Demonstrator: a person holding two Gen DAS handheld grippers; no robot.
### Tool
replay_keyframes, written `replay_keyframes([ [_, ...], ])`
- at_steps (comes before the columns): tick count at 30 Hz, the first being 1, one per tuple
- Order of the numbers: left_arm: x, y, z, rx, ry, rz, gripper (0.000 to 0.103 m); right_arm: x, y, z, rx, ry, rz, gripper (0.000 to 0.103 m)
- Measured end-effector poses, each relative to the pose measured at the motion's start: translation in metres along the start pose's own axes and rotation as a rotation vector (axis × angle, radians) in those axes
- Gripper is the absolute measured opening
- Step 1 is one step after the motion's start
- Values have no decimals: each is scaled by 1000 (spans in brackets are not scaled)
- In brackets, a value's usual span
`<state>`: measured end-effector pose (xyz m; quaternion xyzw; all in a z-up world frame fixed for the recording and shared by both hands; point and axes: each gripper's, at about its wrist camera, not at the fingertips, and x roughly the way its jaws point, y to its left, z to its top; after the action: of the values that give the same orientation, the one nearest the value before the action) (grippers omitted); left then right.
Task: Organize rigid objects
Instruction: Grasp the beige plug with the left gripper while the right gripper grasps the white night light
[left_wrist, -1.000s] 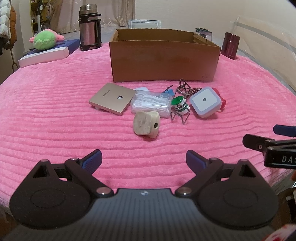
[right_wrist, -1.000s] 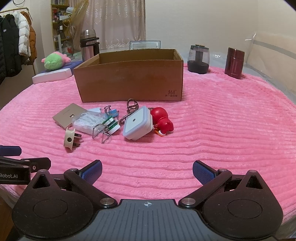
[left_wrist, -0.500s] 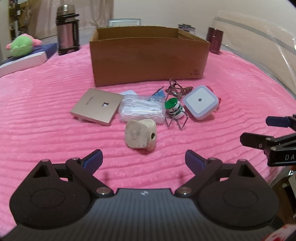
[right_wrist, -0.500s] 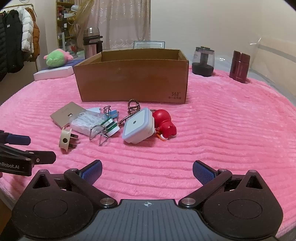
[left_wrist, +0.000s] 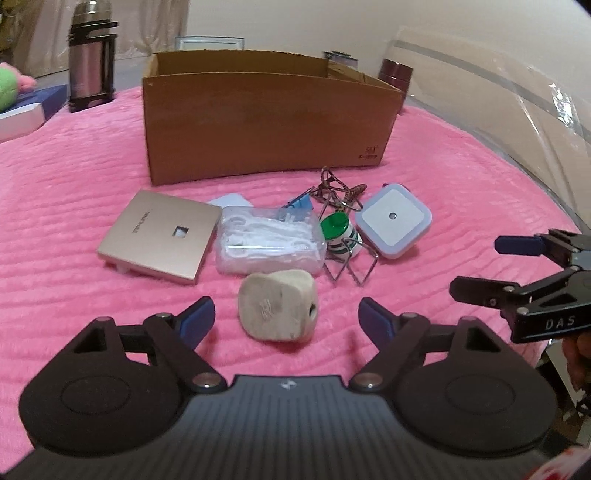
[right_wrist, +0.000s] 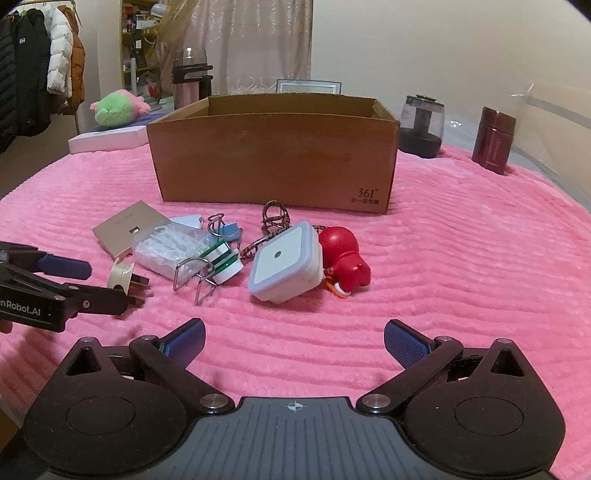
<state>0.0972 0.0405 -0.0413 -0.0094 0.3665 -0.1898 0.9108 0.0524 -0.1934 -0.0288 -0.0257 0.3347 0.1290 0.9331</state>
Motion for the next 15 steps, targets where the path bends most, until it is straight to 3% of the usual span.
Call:
replay_keyframes([
  [8,18,11,6,24,38,-58,67,14,3,3,-11,6,-5,101],
  [15,24,18,6,27,53,-125,64,22,3,5,-8,13,-9,101],
])
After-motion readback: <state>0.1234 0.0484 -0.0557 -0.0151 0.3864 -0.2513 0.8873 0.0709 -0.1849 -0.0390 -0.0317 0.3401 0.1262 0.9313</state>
